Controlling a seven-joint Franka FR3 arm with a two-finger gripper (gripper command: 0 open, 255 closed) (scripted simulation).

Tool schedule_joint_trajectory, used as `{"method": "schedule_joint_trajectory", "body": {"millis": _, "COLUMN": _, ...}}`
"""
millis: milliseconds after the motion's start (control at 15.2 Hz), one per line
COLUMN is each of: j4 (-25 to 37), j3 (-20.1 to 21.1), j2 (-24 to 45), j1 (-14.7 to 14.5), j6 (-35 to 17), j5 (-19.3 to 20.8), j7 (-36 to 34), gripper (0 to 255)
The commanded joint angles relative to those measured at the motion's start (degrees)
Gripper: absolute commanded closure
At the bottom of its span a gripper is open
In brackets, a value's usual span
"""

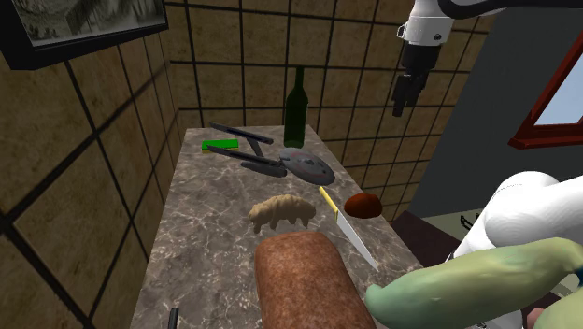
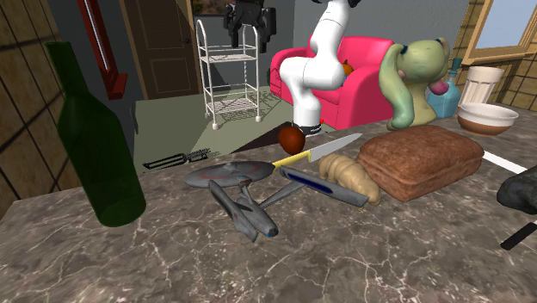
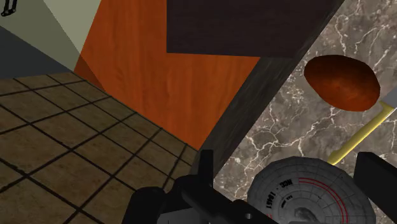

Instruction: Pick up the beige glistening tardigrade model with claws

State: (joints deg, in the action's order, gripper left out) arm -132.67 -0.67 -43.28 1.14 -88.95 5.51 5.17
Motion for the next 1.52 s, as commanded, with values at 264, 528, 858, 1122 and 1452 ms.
{"method": "schedule_joint_trajectory", "body": {"millis": 264, "j4": -2.43, "j3": 0.80, "j2": 3.13, "j1": -3.05, "j6": -5.62, "j5": -3.10, "j7": 1.60, "gripper": 0}}
{"method": "schedule_joint_trajectory", "body": {"millis": 528, "j4": -4.17, "j3": 1.77, "j2": 6.77, "j1": -6.21, "j6": -11.15, "j5": -6.25, "j7": 3.49, "gripper": 0}}
{"method": "schedule_joint_trajectory", "body": {"millis": 858, "j4": -5.33, "j3": 3.21, "j2": 11.93, "j1": -10.26, "j6": -17.80, "j5": -10.31, "j7": 6.29, "gripper": 0}}
{"method": "schedule_joint_trajectory", "body": {"millis": 1122, "j4": -5.48, "j3": 4.51, "j2": 16.43, "j1": -13.55, "j6": -22.79, "j5": -13.62, "j7": 8.85, "gripper": 0}}
{"method": "schedule_joint_trajectory", "body": {"millis": 1452, "j4": -4.74, "j3": 6.36, "j2": 22.33, "j1": -17.61, "j6": -28.50, "j5": -17.83, "j7": 12.44, "gripper": 0}}
